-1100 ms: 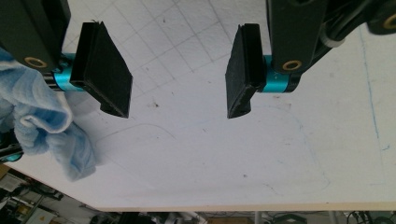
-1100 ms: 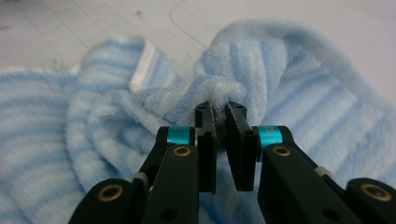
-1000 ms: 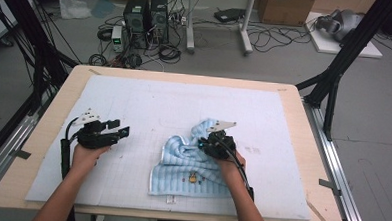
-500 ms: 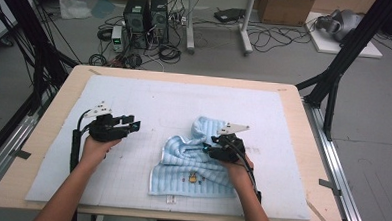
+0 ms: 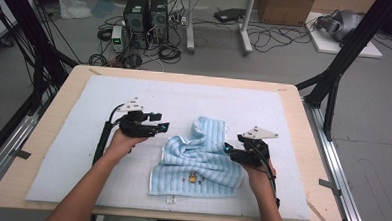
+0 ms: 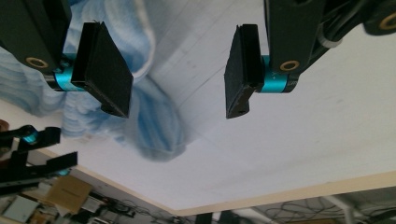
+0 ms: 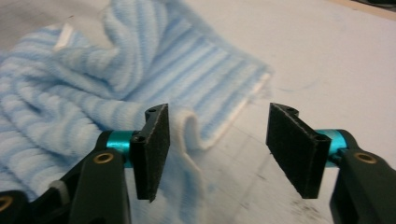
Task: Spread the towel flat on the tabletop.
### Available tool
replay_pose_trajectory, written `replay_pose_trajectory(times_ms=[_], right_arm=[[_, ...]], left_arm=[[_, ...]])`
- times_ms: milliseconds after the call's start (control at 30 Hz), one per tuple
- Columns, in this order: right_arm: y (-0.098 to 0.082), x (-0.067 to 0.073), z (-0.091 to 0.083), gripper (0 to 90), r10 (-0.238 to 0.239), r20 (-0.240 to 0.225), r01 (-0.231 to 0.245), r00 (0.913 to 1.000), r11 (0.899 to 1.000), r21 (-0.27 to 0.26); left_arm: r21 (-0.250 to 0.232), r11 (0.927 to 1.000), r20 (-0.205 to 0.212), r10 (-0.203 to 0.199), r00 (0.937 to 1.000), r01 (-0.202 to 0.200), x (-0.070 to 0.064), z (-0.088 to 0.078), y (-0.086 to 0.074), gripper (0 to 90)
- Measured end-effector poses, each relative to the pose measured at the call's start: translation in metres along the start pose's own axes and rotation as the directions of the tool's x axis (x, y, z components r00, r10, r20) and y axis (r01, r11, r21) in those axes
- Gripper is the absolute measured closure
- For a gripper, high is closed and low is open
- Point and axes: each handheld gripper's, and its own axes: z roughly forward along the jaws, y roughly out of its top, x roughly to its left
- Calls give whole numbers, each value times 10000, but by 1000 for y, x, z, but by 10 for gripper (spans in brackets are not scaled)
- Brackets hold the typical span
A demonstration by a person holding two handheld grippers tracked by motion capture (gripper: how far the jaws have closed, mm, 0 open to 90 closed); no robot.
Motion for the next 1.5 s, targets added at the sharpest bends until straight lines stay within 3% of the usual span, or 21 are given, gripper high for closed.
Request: replay_pose_trajectory(times_ms=[200, 367, 533, 633, 733, 767, 867, 1000, 1100, 1167, 1267, 1333, 1500], right_arm=[[-3, -8, -3, 339, 357, 222, -354, 9991, 9993, -146], [-4, -9, -3, 339, 336, 262, -332, 9991, 9993, -163], [-5, -10, -6, 339, 436, 245, -429, 9987, 9987, -273], [-6, -11, -7, 339, 459, 247, -452, 9986, 9986, -258], [-6, -11, -7, 339, 493, 288, -483, 9984, 9983, -316], [-6, -11, -8, 339, 561, 281, -553, 9980, 9981, -288], [-6, -12, -8, 339, 562, 292, -552, 9980, 9978, -361], [-6, -10, -6, 339, 593, 247, -585, 9979, 9978, -307], [-6, -8, -5, 339, 597, 190, -591, 9980, 9978, -301], [-5, -7, -4, 339, 586, 170, -581, 9981, 9979, -282], [-5, -5, -1, 339, 569, 125, -566, 9983, 9981, -260], [-4, -4, 0, 339, 506, 89, -504, 9987, 9984, -246], [-3, -1, 4, 339, 474, -16, -474, 9989, 9987, -182]], left_arm=[[845, 9962, 514, 149, 9986, -192, -11, 40, 7, 418], [1661, 9856, 758, 176, 9970, -300, -20, 67, 12, 420], [2380, 9687, 924, 496, 9945, -704, -27, 83, 6, 454], [2651, 9614, 1019, 488, 9936, -744, -26, 86, 2, 549], [2661, 9566, 1327, 858, 9874, -1189, -27, 86, 2, 789], [2589, 9589, 1366, 824, 9872, -1159, -27, 85, 3, 843], [2429, 9646, 1369, 710, 9880, -1029, -24, 81, 5, 867], [2082, 9771, 709, 289, 9971, -431, -8, 63, 11, 868], [1523, 9871, 218, -528, 9984, 488, 13, 45, 16, 867], [1201, 9868, -150, -1079, 9940, 1090, 29, 33, 16, 867], [1267, 9759, -737, -1696, 9827, 1779, 52, 18, 14, 867], [1049, 9699, -913, -2104, 9733, 2195, 64, 10, 12, 867], [1387, 9624, -1943, -2047, 9593, 2335, 83, 6, 12, 866]])
